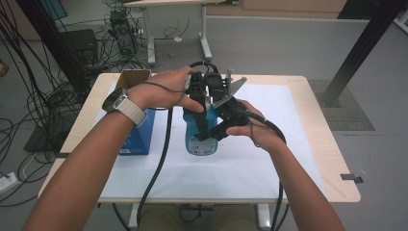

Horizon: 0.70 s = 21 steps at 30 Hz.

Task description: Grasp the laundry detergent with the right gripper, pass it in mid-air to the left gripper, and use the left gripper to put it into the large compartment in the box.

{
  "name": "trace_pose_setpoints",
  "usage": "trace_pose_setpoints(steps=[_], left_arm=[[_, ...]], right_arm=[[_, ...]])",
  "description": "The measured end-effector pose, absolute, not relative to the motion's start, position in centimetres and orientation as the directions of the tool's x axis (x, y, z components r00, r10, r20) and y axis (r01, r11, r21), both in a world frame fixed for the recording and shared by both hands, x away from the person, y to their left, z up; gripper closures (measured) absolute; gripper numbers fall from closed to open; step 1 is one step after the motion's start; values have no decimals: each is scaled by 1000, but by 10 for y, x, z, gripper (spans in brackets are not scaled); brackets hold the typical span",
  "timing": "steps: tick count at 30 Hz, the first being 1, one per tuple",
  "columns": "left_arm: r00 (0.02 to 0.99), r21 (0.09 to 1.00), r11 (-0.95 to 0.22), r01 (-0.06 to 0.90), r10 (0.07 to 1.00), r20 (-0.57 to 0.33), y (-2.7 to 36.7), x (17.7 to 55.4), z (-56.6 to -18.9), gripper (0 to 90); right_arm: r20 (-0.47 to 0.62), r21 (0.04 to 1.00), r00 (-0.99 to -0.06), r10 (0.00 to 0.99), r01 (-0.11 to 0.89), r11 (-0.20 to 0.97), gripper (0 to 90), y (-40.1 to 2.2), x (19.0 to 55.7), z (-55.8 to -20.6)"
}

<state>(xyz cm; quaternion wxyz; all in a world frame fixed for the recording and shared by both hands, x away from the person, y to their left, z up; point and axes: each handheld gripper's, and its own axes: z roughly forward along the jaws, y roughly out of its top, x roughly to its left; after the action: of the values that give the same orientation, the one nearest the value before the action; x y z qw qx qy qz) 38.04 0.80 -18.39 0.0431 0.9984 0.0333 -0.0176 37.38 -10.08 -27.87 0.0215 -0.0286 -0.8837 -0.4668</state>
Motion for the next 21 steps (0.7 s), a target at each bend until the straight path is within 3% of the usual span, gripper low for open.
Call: trace_pose_setpoints(steps=[5,21], left_arm=[[997,91,-994,66,63,-38,8,380,-184,367],[998,97,-994,56,53,-28,9,378,-185,375]], right_arm=[[55,822,-998,34,65,565,440,-100,374,-279],[55,819,-998,33,64,571,441,-100,373,-279]])
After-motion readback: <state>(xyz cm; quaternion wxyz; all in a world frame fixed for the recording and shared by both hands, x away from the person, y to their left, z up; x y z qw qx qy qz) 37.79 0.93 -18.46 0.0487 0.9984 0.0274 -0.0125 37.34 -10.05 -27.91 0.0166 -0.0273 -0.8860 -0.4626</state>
